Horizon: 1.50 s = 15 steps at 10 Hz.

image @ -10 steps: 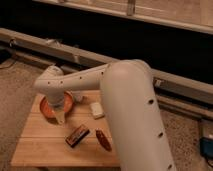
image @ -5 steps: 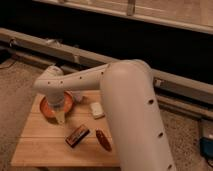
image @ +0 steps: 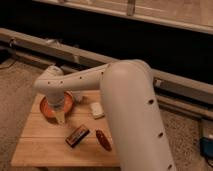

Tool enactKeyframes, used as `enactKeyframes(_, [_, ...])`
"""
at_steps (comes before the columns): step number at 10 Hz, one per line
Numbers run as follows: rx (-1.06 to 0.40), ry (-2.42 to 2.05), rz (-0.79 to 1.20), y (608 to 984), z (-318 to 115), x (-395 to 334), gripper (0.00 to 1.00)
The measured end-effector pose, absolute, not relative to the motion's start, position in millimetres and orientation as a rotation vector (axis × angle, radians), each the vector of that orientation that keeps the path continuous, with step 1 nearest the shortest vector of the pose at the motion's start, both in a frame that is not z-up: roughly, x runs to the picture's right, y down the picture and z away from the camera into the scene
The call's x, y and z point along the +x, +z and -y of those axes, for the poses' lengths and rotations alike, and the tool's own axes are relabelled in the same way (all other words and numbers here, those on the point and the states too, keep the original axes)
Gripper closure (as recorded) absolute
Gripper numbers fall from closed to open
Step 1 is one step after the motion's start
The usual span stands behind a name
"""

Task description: Push the eraser across the table

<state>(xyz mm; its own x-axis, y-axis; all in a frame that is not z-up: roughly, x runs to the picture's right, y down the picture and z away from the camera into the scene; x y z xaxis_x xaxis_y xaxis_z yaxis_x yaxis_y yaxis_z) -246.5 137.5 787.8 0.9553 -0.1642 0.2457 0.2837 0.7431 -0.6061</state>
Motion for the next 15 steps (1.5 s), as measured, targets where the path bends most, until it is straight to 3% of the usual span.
enactKeyframes(6, [-0.699, -0.257, 0.198, 789.9, -135.7, -249.4, 0.2])
enactKeyframes(10, [-0.769, -0.26, 0.191, 819.3, -153.0, -229.4, 0.2])
enactKeyframes(15, [-0.773, -0.157, 0.139, 785.2, -171.4, -171.6, 0.2])
